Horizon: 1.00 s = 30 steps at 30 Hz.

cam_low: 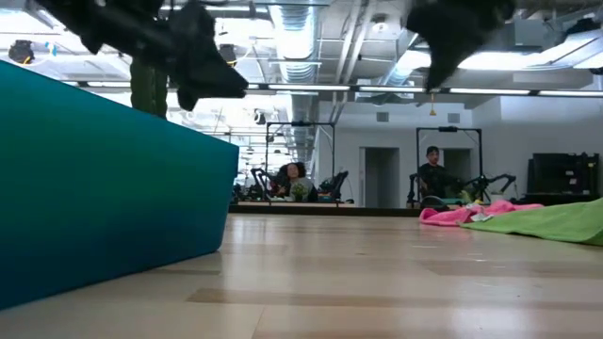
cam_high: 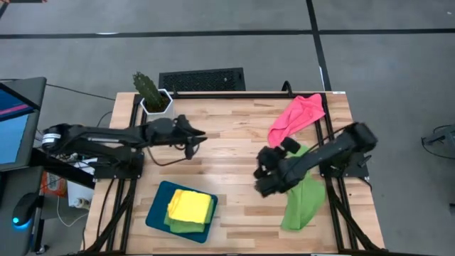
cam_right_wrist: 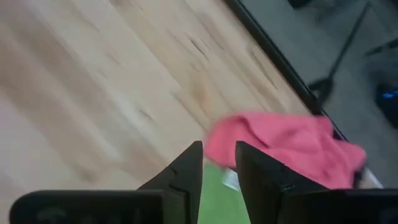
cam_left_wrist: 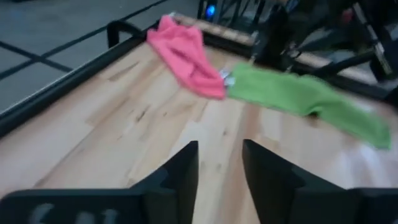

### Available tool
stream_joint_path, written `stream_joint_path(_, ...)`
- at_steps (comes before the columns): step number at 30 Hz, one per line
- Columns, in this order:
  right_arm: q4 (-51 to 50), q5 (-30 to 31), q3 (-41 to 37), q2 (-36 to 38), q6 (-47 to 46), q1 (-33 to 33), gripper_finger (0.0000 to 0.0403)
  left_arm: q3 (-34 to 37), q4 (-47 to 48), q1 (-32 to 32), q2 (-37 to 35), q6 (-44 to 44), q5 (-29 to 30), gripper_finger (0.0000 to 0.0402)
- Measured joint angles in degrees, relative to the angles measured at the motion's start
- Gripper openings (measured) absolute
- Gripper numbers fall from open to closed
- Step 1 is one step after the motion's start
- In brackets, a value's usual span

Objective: Fold microfiber towels
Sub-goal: Fold the pink microfiber

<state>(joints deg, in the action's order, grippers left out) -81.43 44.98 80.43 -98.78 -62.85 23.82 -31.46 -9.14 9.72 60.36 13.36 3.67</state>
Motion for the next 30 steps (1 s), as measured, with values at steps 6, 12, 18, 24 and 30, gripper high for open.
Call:
stream_joint_path(6, 4.94, -3.04, -20.00, 14.11, 0.92, -5.56, 0.0119, -8.58, -0.27, 2.84, 10.50, -5.57, -2.68, 0.0149)
stream_joint_path(12, 21.36, -15.50, -32.08, 20.60, 17.80, -17.41, 0.0150, -17.03, 0.37, 5.50, 19.03, -10.45, -13.76, 0.0159)
stream_joint_path(18, 35.86, -17.04, -34.80, 16.06, 34.36, -26.37, 0.0218, -20.60, 0.73, 8.63, 22.78, -10.94, -20.87, 0.0171)
stream_joint_path(24, 45.95, -20.08, -34.84, 7.51, 43.76, -31.19, 0.0241, -20.70, 3.47, 10.39, 22.30, -10.04, -25.54, 0.0179)
stream_joint_path(30, 47.45, -22.43, -34.32, 2.08, 45.76, -32.67, 0.0234, -20.67, 4.79, 10.64, 21.59, -9.91, -27.38, 0.0179)
